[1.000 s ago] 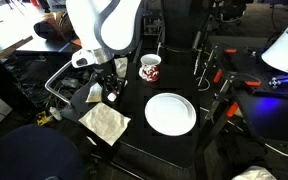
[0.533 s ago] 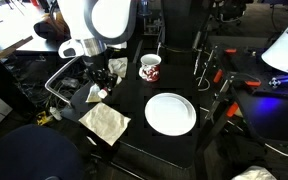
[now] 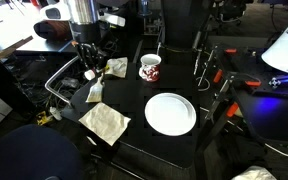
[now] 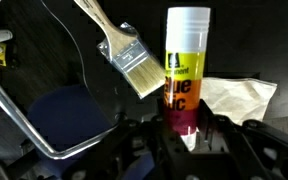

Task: Pick the bottle on the table and put it in the mug

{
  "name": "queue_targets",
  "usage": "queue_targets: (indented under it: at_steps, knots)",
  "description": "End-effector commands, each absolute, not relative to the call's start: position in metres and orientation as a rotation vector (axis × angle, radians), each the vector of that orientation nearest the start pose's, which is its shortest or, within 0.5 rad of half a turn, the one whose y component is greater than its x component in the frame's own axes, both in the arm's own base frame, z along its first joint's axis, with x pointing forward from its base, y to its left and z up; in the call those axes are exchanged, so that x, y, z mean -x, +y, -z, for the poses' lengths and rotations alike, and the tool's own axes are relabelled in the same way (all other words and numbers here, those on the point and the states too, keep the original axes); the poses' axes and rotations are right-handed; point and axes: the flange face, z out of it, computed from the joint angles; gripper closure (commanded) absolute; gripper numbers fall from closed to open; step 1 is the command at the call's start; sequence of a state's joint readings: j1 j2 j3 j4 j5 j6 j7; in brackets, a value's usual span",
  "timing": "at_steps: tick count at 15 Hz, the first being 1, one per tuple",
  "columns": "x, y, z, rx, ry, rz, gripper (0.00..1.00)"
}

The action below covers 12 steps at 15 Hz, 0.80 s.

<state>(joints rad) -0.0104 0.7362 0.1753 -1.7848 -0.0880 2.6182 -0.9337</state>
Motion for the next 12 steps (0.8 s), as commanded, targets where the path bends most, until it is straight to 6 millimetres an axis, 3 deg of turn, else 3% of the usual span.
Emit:
queue_targets:
  at_steps: [1,12]
  knots:
    - [-0.628,0.086,-0.187,2.689,-1.499,0.289,0.92]
    - [-0.559,0.054,-0.255,2.981,-0.701,0.525,0.92]
